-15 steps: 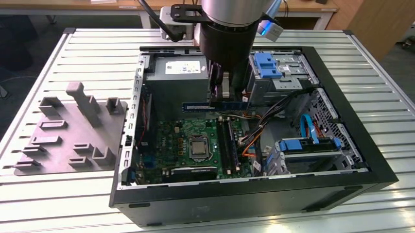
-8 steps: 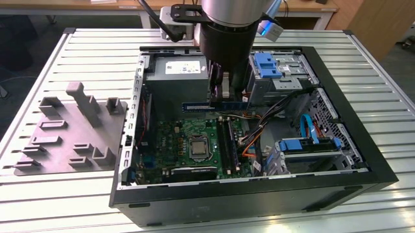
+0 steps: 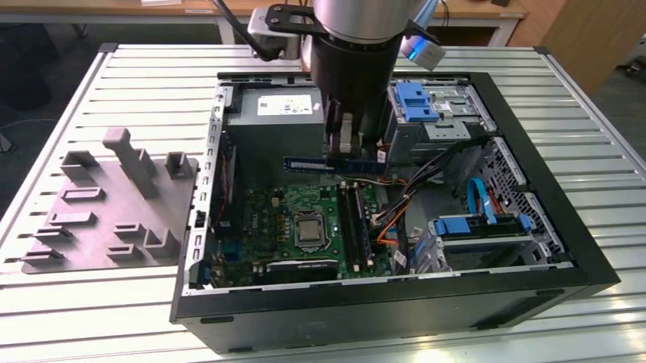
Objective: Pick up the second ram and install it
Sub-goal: 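Insert the second ram into the second slot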
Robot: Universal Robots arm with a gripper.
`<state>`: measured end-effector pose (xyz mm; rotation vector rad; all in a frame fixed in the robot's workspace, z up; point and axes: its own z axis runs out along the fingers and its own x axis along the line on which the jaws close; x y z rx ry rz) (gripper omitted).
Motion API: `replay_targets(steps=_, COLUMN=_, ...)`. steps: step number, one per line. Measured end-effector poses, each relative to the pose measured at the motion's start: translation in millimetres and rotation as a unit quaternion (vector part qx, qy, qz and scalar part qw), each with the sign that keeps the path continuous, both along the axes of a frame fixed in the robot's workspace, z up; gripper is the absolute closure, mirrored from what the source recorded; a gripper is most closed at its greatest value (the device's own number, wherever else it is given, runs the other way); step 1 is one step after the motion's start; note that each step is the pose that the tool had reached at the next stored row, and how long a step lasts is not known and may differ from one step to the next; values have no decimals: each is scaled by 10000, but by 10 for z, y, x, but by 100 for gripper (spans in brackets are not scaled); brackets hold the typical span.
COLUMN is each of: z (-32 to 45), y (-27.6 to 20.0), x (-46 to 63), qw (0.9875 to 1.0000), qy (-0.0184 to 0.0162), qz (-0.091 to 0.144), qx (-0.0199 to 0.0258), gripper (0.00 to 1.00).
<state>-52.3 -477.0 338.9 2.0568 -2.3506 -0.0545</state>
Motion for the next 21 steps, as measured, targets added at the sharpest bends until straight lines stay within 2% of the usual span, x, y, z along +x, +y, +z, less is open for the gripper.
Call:
replay_targets(steps=3, z=-6, y=0, x=0, qw=9996, qy=0, qz=-270, qx=0, gripper=89)
replay_targets(steps=5, z=-10, y=0, x=0, qw=9990, qy=0, qz=-457, qx=0, gripper=89)
replay_targets(steps=8, z=-16, y=0, x=1, qw=9974, qy=0, qz=-727, qx=0, gripper=89)
replay_targets(steps=11, z=-23, y=0, x=0, qw=9950, qy=0, qz=-999, qx=0, gripper=89)
replay_targets(steps=16, z=-33, y=0, x=0, qw=9894, qy=0, qz=-1450, qx=0, gripper=89)
replay_targets(steps=21, z=-44, y=0, x=0, qw=9818, qy=0, qz=-1902, qx=0, gripper=89)
